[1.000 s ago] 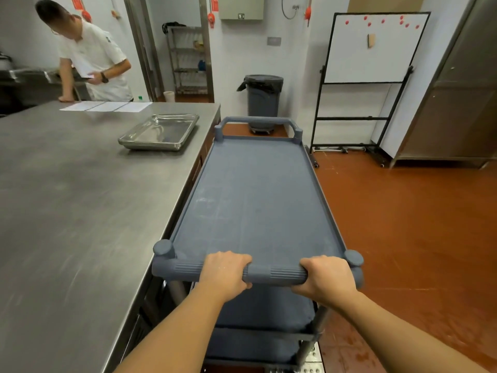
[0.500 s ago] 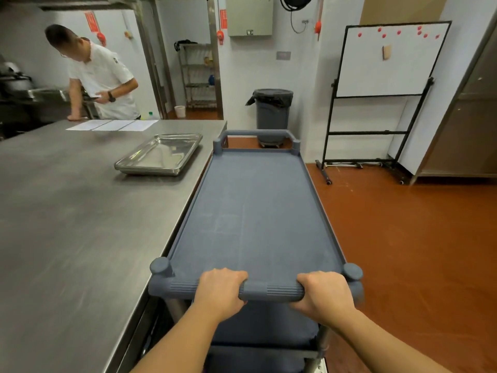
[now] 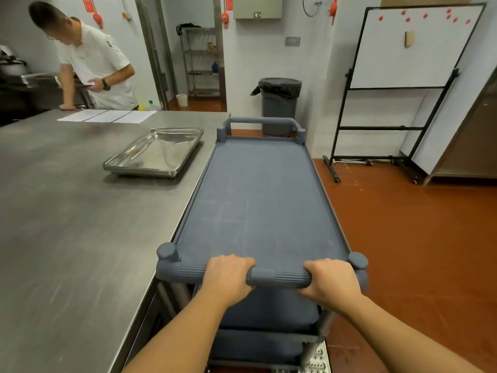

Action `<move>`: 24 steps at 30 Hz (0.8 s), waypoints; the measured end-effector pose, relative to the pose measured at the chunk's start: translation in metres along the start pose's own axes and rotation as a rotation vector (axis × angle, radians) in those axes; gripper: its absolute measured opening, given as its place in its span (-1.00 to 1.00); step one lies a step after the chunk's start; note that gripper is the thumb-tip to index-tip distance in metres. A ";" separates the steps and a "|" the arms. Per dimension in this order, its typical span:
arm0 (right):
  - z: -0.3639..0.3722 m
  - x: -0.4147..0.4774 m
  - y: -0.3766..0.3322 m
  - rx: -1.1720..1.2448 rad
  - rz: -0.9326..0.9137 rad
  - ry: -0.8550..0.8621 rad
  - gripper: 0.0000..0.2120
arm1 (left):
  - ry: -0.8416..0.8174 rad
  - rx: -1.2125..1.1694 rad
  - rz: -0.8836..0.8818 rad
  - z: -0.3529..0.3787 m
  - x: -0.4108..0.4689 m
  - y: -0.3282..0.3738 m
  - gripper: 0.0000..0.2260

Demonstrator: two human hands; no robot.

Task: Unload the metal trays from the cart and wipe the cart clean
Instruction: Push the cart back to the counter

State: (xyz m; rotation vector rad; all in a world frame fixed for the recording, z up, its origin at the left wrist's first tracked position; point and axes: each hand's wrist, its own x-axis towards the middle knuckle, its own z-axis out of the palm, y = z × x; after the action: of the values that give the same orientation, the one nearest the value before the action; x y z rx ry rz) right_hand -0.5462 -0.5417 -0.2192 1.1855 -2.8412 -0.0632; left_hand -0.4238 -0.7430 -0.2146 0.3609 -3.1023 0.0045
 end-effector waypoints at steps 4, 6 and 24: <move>-0.008 0.042 0.002 0.024 0.013 -0.060 -0.60 | -0.003 -0.005 0.014 0.003 0.041 -0.020 -0.80; -0.011 0.061 -0.003 0.028 0.035 -0.088 -0.62 | -0.030 -0.022 0.017 0.003 0.060 -0.031 -0.78; -0.003 0.190 -0.012 0.059 0.270 -0.066 -0.81 | -0.089 -0.068 0.041 -0.005 0.148 -0.145 -0.46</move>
State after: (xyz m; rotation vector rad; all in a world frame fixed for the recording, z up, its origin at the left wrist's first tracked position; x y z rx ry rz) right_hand -0.6709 -0.6854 -0.2095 0.8117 -3.0512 -0.0058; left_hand -0.5345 -0.9176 -0.2068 0.3039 -3.1875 -0.1188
